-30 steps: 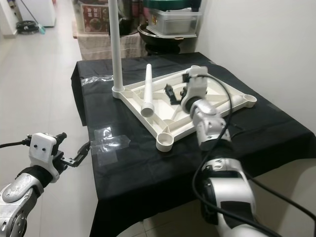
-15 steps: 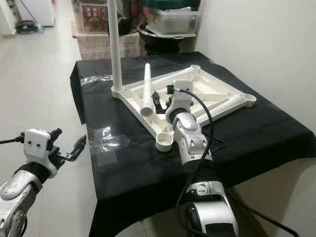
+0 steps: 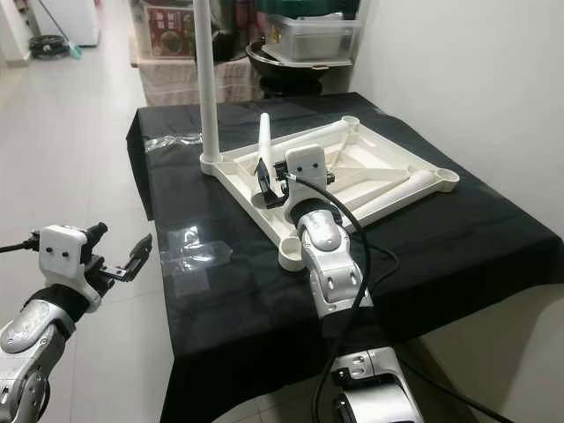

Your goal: Building children table

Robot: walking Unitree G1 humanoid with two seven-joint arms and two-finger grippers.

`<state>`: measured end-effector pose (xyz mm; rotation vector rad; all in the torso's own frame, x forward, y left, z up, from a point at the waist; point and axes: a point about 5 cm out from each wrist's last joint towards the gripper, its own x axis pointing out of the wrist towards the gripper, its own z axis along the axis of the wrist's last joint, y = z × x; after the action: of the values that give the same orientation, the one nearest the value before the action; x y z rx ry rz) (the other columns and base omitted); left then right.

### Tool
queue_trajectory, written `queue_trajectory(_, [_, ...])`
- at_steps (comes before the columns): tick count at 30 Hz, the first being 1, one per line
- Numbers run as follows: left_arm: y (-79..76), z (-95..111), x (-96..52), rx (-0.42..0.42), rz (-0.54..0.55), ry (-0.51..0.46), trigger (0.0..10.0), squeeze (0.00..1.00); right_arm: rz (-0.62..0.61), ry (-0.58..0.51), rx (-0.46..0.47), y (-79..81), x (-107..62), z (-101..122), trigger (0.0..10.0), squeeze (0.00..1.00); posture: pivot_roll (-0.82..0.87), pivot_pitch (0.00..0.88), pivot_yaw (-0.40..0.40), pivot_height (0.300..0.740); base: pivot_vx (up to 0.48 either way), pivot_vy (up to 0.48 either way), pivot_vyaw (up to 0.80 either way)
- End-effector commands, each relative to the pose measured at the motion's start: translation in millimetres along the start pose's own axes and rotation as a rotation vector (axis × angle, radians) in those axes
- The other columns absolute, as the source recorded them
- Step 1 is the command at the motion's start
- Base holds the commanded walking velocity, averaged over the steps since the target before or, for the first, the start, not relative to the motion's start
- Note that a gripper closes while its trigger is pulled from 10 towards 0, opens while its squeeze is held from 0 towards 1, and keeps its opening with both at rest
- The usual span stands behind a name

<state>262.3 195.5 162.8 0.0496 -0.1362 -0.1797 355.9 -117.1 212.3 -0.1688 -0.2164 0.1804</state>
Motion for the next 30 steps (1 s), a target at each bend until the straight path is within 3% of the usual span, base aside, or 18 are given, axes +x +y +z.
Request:
queue_trajectory(1, [-1.7,4,0.9,-0.004,-0.007,-0.026,10.0,0.0,0.002,-0.046,-0.074,2.0,-0.8,7,10.0,0.0,0.08,0.0,-0.07,0.74,0.48,0.0,0.8])
queue_trajectory(4, [-1.9,4,1.2,-0.004,-0.008,-0.027,10.0,0.0,0.003,-0.055,-0.094,2.8,-1.3,8,10.0,0.0,0.08,0.0,-0.07,0.74,0.48,0.0,0.8])
queue_trajectory(5, [-2.3,4,1.5,-0.004,-0.01,-0.029,10.0,0.0,0.003,-0.052,-0.041,3.4,-1.8,8,10.0,0.0,0.08,0.0,-0.07,0.74,0.48,0.0,0.66])
queue_trajectory(8, [-3.1,4,1.7,-0.003,-0.015,-0.032,10.0,0.0,0.005,-0.029,-0.047,2.7,-1.9,5,10.0,0.0,0.08,0.0,-0.071,0.74,0.48,0.0,0.53])
queue_trajectory(12, [-4.1,4,1.8,0.002,-0.019,-0.03,10.0,0.0,-0.014,-0.027,0.037,-1.7,-2.7,5,10.0,0.0,0.07,0.0,-0.073,0.74,0.284,0.0,0.36])
queue_trajectory(17, [-4.9,3,1.9,0.009,-0.02,-0.025,10.0,0.0,-0.027,-0.029,0.024,-5.3,-3.0,5,10.0,0.0,0.07,0.0,-0.074,0.74,0.0,0.0,0.0])
queue_trajectory(22, [-6.9,1,1.6,0.019,-0.023,-0.022,10.0,0.0,-0.041,-0.04,-0.047,-11.0,-7.2,5,10.0,0.0,0.07,0.0,-0.075,0.74,0.0,0.0,0.0])
queue_trajectory(24, [-6.5,-1,1.3,0.022,-0.021,-0.013,10.0,0.0,0.015,0.07,-0.018,-7.5,-12.8,-9,10.0,0.0,0.06,0.0,-0.074,0.74,0.0,0.0,0.0])
queue_trajectory(25, [-6.5,-1,1.3,0.022,-0.021,-0.013,10.0,0.0,0.015,0.07,-0.018,-7.5,-12.8,-9,10.0,0.0,0.06,0.0,-0.074,0.74,0.0,0.0,0.0])
queue_trajectory(27, [-6.4,-2,1.2,0.023,-0.018,-0.005,10.0,0.0,0.048,0.229,0.103,-5.0,-18.0,-27,10.0,0.0,0.05,0.0,-0.073,0.74,0.0,0.0,0.0])
queue_trajectory(30, [-6.4,-2,1.2,0.023,-0.018,-0.005,10.0,0.0,0.048,0.229,0.103,-5.0,-18.0,-27,10.0,0.0,0.05,0.0,-0.073,0.74,0.0,0.0,0.0])
